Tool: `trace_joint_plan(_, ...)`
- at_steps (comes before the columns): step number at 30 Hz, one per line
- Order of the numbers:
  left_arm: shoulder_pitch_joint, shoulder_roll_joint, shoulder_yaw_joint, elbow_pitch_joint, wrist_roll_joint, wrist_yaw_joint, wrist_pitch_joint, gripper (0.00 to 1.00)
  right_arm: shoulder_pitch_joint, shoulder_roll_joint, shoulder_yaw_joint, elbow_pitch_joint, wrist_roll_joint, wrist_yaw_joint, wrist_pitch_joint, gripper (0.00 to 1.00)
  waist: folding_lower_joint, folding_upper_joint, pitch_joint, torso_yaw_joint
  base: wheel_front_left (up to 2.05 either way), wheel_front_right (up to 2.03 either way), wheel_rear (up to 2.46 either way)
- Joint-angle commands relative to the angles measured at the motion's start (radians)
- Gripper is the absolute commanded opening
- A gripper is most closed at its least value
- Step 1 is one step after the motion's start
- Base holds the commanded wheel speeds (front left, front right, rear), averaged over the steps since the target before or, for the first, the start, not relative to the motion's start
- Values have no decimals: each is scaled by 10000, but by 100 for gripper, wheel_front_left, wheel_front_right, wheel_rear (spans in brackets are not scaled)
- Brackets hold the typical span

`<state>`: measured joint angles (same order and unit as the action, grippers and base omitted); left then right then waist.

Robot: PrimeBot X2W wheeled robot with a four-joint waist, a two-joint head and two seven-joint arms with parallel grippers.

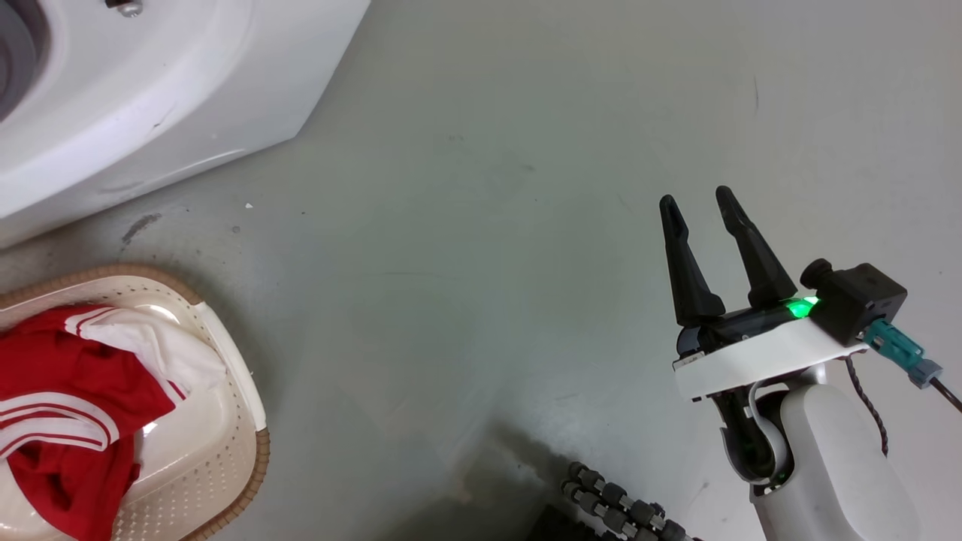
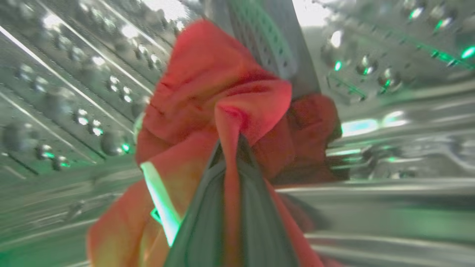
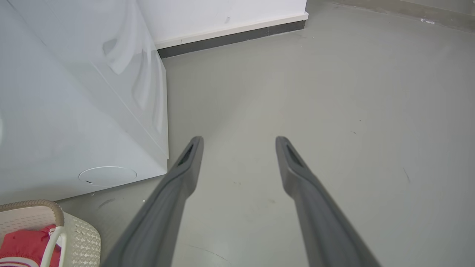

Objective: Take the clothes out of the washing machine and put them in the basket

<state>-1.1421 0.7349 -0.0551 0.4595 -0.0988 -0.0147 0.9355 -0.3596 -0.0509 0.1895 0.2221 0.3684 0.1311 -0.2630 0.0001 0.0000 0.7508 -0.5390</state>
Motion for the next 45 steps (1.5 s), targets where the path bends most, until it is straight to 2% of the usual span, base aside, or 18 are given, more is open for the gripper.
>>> trace_joint_plan(1, 204, 9, 83, -165, 29, 163, -251, 0, -107, 12, -51, 10, -75, -7, -23, 100, -1, 0, -81, 32, 0, 0, 0)
trace_joint_plan(8, 669, -257, 238, -543, 69, 807, -2077, 0, -15, 11, -303, -2, -342, -7, -24, 100, -1, 0, -528, 248, 0, 0, 0)
trace_joint_plan(17, 1537, -1079, 586, -120, -350, 1432, -5677, 0, 315, 8, -724, 17, -828, -7, -22, 100, -1, 0, -1534, 693, 0, 0, 0)
trace_joint_plan(25, 2713, -1798, 948, 597, -932, 1633, -8121, 0, 648, 8, -1100, 115, -1243, -7, -22, 100, -1, 0, -2407, 1081, 0, 0, 0)
trace_joint_plan(26, 2713, -1798, 948, 597, -932, 1633, -8121, 0, 648, 8, -1100, 115, -1243, -7, -22, 100, -1, 0, -2407, 1081, 0, 0, 0)
trace_joint_plan(33, 3711, -2531, 1240, 888, -1538, 1567, -9925, 0, 1029, 8, -1339, 244, -1554, -7, -22, 100, -1, 0, -3312, 1553, 0, 0, 0)
trace_joint_plan(39, 4485, -2867, 1269, 759, -1781, 1389, -10872, 0, 1287, 8, -1473, 151, -1872, -7, -22, 100, -1, 0, -4049, 1960, 0, 0, 0)
trace_joint_plan(45, 4998, -3179, 1042, 55, -1820, 1294, -11295, 0, 1502, 6, -1649, 130, -2076, -7, -22, 100, -1, 0, -4538, 2432, 0, 0, 0)
